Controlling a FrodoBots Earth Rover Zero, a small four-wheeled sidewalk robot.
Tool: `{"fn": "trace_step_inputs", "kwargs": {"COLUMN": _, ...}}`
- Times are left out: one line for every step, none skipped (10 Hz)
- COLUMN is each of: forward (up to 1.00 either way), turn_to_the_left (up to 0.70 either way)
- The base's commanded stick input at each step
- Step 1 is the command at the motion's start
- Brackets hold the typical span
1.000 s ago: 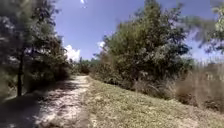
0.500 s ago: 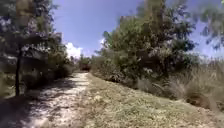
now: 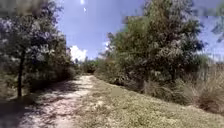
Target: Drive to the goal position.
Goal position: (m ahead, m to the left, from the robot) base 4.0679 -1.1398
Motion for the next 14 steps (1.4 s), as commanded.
{"fn": "trace_step_inputs", "kwargs": {"forward": 0.50, "turn_to_the_left": 0.00}}
{"fn": "trace_step_inputs", "kwargs": {"forward": 0.50, "turn_to_the_left": 0.00}}
{"fn": "trace_step_inputs", "kwargs": {"forward": 0.50, "turn_to_the_left": 0.00}}
{"fn": "trace_step_inputs", "kwargs": {"forward": 0.50, "turn_to_the_left": 0.00}}
{"fn": "trace_step_inputs", "kwargs": {"forward": 0.50, "turn_to_the_left": 0.00}}
{"fn": "trace_step_inputs", "kwargs": {"forward": 0.50, "turn_to_the_left": 0.00}}
{"fn": "trace_step_inputs", "kwargs": {"forward": 0.50, "turn_to_the_left": 0.00}}
{"fn": "trace_step_inputs", "kwargs": {"forward": 0.50, "turn_to_the_left": 0.00}}
{"fn": "trace_step_inputs", "kwargs": {"forward": 0.50, "turn_to_the_left": 0.01}}
{"fn": "trace_step_inputs", "kwargs": {"forward": 0.50, "turn_to_the_left": 0.13}}
{"fn": "trace_step_inputs", "kwargs": {"forward": 0.50, "turn_to_the_left": 0.35}}
{"fn": "trace_step_inputs", "kwargs": {"forward": 0.50, "turn_to_the_left": 0.50}}
{"fn": "trace_step_inputs", "kwargs": {"forward": 0.50, "turn_to_the_left": 0.30}}
{"fn": "trace_step_inputs", "kwargs": {"forward": 0.50, "turn_to_the_left": 0.00}}
